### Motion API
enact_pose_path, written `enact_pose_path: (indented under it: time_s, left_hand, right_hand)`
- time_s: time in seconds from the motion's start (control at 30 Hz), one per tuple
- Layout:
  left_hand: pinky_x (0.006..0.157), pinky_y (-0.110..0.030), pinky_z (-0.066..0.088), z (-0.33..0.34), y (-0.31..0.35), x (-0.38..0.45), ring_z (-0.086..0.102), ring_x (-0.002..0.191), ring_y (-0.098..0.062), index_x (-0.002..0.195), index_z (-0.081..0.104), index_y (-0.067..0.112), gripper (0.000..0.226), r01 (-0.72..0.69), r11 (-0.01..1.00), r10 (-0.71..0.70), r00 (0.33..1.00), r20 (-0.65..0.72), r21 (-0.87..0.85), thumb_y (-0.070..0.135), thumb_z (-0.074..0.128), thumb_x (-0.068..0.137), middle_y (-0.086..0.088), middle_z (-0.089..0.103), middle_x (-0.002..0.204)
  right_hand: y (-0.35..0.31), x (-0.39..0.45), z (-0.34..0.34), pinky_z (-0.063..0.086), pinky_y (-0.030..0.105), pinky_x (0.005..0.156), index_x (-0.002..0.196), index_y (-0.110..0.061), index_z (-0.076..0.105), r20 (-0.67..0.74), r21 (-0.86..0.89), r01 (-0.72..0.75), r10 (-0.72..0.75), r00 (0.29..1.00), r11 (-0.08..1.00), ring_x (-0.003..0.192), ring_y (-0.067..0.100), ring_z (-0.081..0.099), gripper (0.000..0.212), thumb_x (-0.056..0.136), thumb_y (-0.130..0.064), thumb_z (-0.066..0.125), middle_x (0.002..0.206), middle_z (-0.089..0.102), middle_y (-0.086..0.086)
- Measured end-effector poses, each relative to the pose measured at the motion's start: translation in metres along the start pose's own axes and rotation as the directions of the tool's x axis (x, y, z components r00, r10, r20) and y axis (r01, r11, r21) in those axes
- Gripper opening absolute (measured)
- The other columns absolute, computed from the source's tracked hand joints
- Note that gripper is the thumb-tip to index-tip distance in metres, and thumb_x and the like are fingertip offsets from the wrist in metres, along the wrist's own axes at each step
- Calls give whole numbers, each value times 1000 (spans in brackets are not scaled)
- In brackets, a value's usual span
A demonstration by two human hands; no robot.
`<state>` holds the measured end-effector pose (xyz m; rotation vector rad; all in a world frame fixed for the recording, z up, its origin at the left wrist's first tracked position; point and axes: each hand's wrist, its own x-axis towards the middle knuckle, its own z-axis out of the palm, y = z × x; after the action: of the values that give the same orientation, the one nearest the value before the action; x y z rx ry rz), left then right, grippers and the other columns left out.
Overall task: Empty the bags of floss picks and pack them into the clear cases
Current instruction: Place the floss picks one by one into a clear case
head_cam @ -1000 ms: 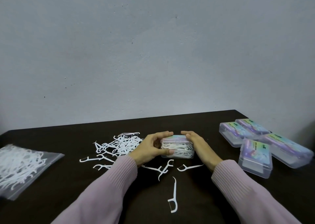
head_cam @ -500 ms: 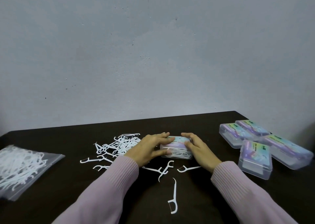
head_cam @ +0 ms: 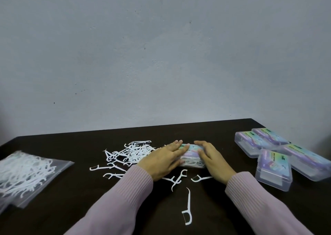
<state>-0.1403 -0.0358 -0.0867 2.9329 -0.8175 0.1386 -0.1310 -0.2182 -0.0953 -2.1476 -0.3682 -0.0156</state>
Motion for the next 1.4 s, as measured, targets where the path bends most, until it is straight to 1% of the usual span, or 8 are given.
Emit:
enact_pose_path:
  time_s: [0.27, 0.4, 0.53, 0.63, 0.67, 0.83, 1.17, 1.4]
  left_hand:
    - [116, -28, 19, 3, 2, -2, 16, 142, -4, 148, 21, 30, 58, 52, 984, -75, 989, -127, -173, 40, 45, 96, 7, 21, 155]
    - [113, -21, 21, -2, -1, -2, 25, 138, -5, 147, 26, 28, 64, 75, 945, -147, 967, -208, -319, 38, 56, 91, 6, 31, 151]
    - [91, -9, 28, -13, -8, -5, 43, 119, -2, 130, 51, 23, 35, 91, 910, -248, 902, -355, -405, 27, 50, 96, 4, 52, 133]
    - [90, -9, 26, -28, -15, -11, 42, 114, 1, 125, 55, 22, 30, 144, 893, -313, 880, -358, -426, 24, 51, 96, 7, 54, 128]
    - [90, -8, 26, -20, -73, -33, 44, 114, -1, 123, 57, 21, 28, 235, 854, -435, 811, -391, -464, 23, 52, 95, 7, 55, 127]
    - [98, -19, 36, -26, -89, -34, 51, 116, -7, 120, 58, 21, 27, 262, 834, -481, 776, -408, -485, 17, 52, 95, 4, 59, 124]
    - [115, -22, 12, -23, -62, -34, 18, 141, -4, 146, 27, 24, 46, 288, 861, -438, 838, -326, -419, 25, 37, 101, 8, 25, 154]
    - [117, -26, 10, -24, -66, -35, 14, 142, -3, 147, 24, 25, 48, 305, 846, -460, 832, -311, -437, 26, 37, 101, 9, 22, 155]
  right_hand:
    - [-3, -5, -4, 34, 23, 101, 132, -23, 42, -20, -169, 122, -127, 992, 978, 131, 9, 32, 36, 97, -28, 41, 149, 24, -3]
    - [-8, -10, -8, 18, 32, 116, 134, -30, 40, 39, -487, 202, -210, 977, 850, 139, 8, 20, 45, 91, -39, 52, 149, 29, -8]
    - [-13, -10, -8, 27, 27, 108, 132, -30, 44, 58, -691, 251, -294, 954, 677, 128, 9, 34, 39, 94, -37, 48, 141, 39, -7]
    - [-23, -6, -7, 37, 23, 99, 133, -27, 43, 34, -749, 236, -320, 947, 619, 120, 10, 42, 38, 96, -30, 47, 135, 45, -6]
    - [-39, 44, 45, 38, 23, 97, 133, -26, 42, 120, -745, 335, -378, 918, 576, 120, 11, 43, 38, 96, -28, 47, 136, 46, -5]
    - [-41, 69, 55, 41, 28, 97, 140, -23, 35, 67, -801, 232, -302, 951, 553, 130, 14, 38, 43, 98, -21, 41, 143, 41, -3]
    - [-32, 111, 52, 38, 43, 103, 148, -18, 14, 9, -806, 48, -70, 998, 591, 141, 22, 19, 64, 93, -9, 46, 155, 15, 0]
    - [-31, 141, 58, 32, 46, 108, 149, -17, 8, 13, -808, 8, 3, 1000, 590, 143, 23, 11, 66, 94, -9, 43, 157, 8, 0]
